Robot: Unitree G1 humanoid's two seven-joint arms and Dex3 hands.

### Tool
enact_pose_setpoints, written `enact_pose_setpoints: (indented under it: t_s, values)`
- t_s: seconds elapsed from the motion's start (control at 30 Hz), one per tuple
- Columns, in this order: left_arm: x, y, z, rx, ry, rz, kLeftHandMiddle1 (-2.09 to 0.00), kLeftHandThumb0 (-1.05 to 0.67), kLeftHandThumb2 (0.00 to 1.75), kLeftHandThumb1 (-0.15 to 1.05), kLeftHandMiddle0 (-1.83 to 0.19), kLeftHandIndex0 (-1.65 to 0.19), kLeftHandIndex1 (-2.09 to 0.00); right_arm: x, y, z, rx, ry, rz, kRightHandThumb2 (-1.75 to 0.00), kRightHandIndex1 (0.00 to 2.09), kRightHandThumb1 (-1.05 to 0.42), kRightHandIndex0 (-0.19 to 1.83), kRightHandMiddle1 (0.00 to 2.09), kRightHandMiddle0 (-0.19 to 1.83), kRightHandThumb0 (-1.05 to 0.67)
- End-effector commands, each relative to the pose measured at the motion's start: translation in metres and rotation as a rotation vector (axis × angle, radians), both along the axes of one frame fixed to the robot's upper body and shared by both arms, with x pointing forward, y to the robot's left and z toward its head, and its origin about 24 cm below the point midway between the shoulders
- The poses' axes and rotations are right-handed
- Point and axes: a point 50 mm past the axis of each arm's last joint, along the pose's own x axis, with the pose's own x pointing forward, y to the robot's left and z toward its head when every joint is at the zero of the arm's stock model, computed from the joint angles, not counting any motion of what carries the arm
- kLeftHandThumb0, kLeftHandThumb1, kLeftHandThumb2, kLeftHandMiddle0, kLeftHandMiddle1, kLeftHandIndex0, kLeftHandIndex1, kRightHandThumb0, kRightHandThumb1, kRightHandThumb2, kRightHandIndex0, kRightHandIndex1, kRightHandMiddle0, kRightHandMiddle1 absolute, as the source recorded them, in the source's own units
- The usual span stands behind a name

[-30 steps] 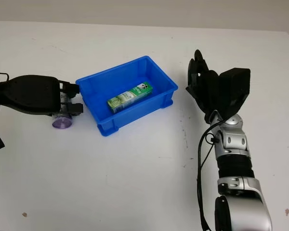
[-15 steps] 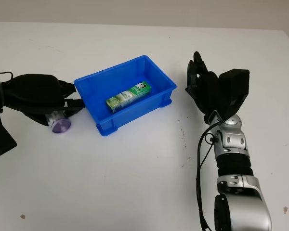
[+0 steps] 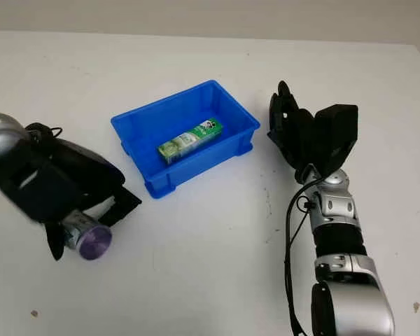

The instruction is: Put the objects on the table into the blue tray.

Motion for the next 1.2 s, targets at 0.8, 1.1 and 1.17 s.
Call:
enact_pose_setpoints:
  t_s: [0.8, 1.1, 1.17]
  values:
    - [0.048, -0.004, 0.131, -0.504, -0.709, 0.223, -2.09, -0.43, 0.35, 1.05, -0.77, -0.47, -2.09, 0.006, 0.002, 0.007, -0.014, -0.039, 0.026, -0.74, 0.0, -1.05, -0.19, 0.0, -0.19, -0.68]
    - [0.096, -0.037, 0.096, -0.687, -0.668, 0.379, -2.09, -0.46, 0.46, 1.05, -1.3, -0.92, -2.09, 0.007, 0.006, 0.007, -0.019, -0.048, 0.027, -0.74, 0.0, -1.05, -0.19, 0.0, -0.19, -0.68]
    - [0.105, -0.046, 0.085, -0.67, -0.647, 0.412, -2.09, -0.46, 0.45, 1.05, -1.34, -1.01, -2.09, 0.006, 0.005, 0.007, -0.016, -0.048, 0.025, -0.74, 0.0, -1.05, -0.19, 0.0, -0.19, -0.68]
